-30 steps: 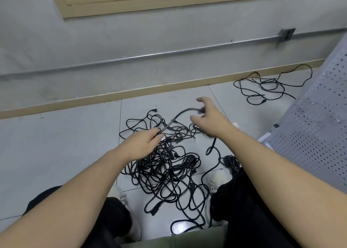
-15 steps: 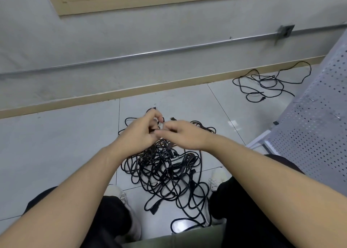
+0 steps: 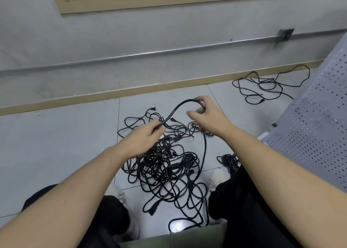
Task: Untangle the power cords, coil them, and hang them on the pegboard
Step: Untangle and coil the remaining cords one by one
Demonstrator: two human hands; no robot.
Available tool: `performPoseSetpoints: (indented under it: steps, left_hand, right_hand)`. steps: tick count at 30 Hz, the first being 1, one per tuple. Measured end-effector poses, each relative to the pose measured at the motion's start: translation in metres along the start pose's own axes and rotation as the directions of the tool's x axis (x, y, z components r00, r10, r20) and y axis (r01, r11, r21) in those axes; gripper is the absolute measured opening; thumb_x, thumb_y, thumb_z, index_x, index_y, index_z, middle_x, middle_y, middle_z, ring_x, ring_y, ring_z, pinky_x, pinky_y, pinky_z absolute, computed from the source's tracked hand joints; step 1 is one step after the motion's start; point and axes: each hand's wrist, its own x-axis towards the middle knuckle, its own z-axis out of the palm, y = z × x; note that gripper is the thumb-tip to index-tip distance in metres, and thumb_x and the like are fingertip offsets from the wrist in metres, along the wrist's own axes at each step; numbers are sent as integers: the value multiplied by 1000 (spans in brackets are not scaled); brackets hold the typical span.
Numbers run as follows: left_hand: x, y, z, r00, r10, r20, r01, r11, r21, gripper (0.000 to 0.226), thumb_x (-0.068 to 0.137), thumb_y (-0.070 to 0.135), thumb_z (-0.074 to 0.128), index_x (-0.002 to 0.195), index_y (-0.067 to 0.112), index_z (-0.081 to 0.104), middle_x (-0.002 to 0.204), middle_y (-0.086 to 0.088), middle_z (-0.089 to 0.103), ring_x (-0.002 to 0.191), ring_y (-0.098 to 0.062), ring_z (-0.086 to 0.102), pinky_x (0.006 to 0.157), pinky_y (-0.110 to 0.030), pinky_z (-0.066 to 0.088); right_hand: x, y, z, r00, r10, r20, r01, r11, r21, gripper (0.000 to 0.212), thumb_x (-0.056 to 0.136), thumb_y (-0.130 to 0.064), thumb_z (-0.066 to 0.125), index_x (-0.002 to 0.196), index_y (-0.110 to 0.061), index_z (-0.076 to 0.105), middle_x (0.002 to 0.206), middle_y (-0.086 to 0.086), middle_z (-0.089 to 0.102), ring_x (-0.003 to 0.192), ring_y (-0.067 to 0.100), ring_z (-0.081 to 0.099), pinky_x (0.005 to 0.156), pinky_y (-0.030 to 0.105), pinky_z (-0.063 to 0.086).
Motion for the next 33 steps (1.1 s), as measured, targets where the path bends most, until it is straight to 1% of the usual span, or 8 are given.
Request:
performPoseSetpoints:
  steps: [3,6,8,11,17,23,26,33]
  left_hand:
    - [-3,12,-9,999,-12,-52,16,997,82,21,99,42,59,100,30,41,71,6,55,63,-16,52,64,-36,43]
    - [-6,22,-15,994,21,-109,-9,994,107,25,98,29,55,104,37,33,60,7,52,63,-22,53,66,-40,47]
    - [-7,22,-15,993,28,-113,-21,998,66,31,94,21,55,102,40,31,58,6,52,57,-18,49,63,-40,46]
    - [-8,16,-12,998,58,-9,-58,997,47,37,89,17,60,103,41,37,65,15,64,55,-7,50,63,-38,44]
    - [-4,-22,-9,973,-38,230,56,996,-74,13,78,31,60,88,39,62,59,18,58,55,-3,49,61,-32,41]
    - [-2,-31,-9,957,-103,271,114,993,-25,57,94,68,41,72,20,64,80,5,71,83,-15,64,84,-39,46]
    - [-3,-20,-11,965,-132,228,122,991,58,51,106,55,35,73,20,50,75,1,65,81,-16,64,82,-35,48]
    - [-1,4,-7,998,59,-21,-58,996,63,24,89,33,60,74,27,43,61,7,48,59,-16,45,59,-36,40]
  right_hand:
    - [4,-1,1,989,-133,-56,108,937,-332,100,82,-30,73,159,-35,10,153,6,38,131,27,48,101,42,47]
    - [1,-14,15,923,-380,53,305,645,-701,87,83,-35,71,157,-34,26,161,4,29,150,28,23,121,58,18]
    - [-3,-17,29,854,-453,257,499,571,-652,54,86,-39,65,138,-30,54,145,1,50,144,24,37,120,58,18]
    - [-18,-20,41,803,-341,488,548,745,-381,11,92,-31,62,88,-23,55,82,-8,57,81,16,58,79,33,42]
    - [-24,-25,27,910,-356,213,331,933,143,52,89,-34,77,62,-24,33,54,-13,31,53,11,34,52,25,32]
    - [-17,-22,8,975,-207,-81,222,896,384,53,95,-30,71,58,-19,35,53,0,30,46,12,24,48,22,25]
    - [-5,-14,5,996,-45,-76,66,950,305,40,97,-33,61,64,-17,44,52,1,45,46,16,35,51,28,29]
    - [-20,-17,19,916,19,401,-33,999,27,19,101,-34,47,112,-24,58,69,1,59,60,17,54,55,29,50]
